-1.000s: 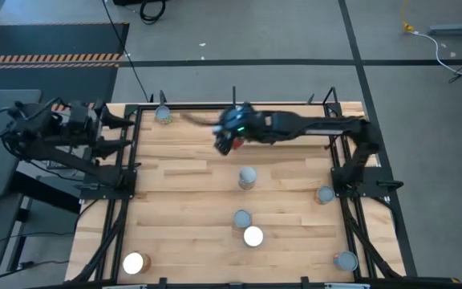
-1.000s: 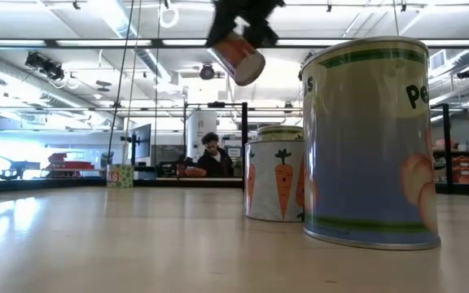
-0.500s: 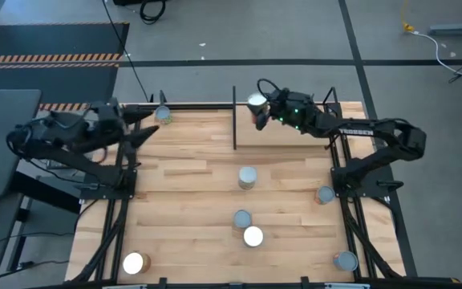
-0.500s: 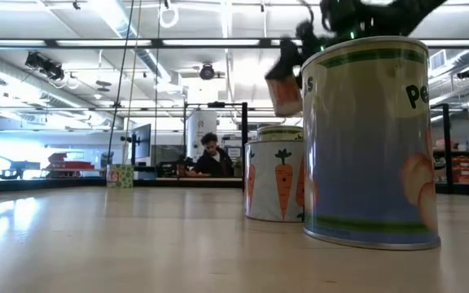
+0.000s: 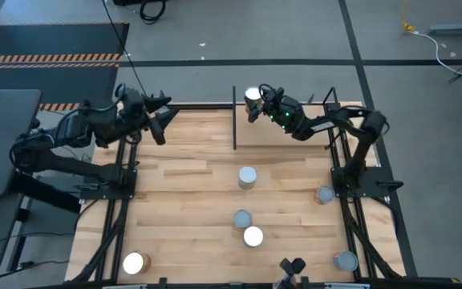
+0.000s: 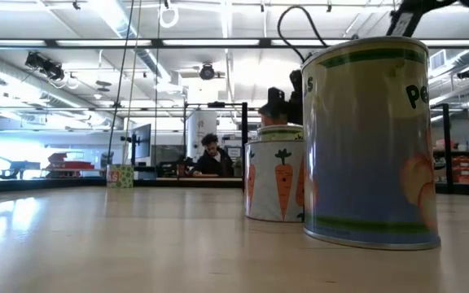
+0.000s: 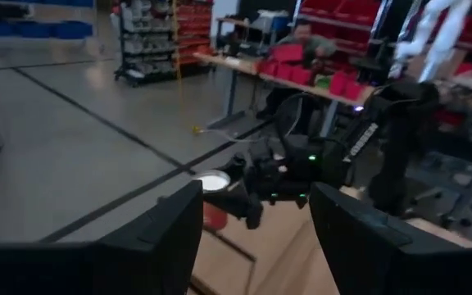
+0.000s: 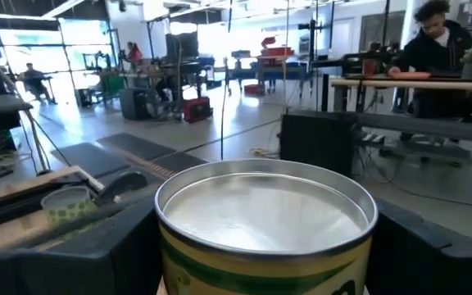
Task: Pick and place cans onto a shelf
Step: Put the top large canned corn on the shelf
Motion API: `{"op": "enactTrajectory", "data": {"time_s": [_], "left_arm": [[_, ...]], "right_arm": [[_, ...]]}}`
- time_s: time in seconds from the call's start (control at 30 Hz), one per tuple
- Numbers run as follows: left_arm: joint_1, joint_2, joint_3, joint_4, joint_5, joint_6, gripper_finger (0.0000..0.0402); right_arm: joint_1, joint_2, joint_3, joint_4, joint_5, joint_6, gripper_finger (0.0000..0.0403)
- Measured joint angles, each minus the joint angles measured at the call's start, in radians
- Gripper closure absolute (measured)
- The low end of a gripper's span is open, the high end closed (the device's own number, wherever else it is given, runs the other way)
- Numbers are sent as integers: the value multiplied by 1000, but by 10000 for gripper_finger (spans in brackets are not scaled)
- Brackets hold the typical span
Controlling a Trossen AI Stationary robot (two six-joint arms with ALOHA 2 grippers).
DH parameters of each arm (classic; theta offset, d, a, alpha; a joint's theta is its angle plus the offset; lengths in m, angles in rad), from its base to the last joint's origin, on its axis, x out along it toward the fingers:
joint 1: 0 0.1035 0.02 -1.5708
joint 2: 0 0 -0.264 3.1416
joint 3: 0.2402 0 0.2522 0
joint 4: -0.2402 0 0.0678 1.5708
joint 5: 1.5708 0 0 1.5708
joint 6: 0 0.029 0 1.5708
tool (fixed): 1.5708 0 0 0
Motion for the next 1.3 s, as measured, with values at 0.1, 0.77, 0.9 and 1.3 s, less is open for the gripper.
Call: {"op": "enactTrajectory", "data": {"time_s": [0.1, 0.77, 0.9, 1.3], "left_arm": [[74, 4, 0, -24, 75, 12, 173], [246, 137, 0, -35, 294, 73, 173], [246, 142, 1, -37, 293, 72, 173], [203, 141, 1, -37, 293, 60, 173]], "right_arm": [[-24, 60, 1, 77, -36, 16, 81], [-31, -33, 1, -211, -59, 18, 78], [-8, -43, -8, -267, -55, 135, 72], [120, -11, -153, -33, 35, 71, 50]]}}
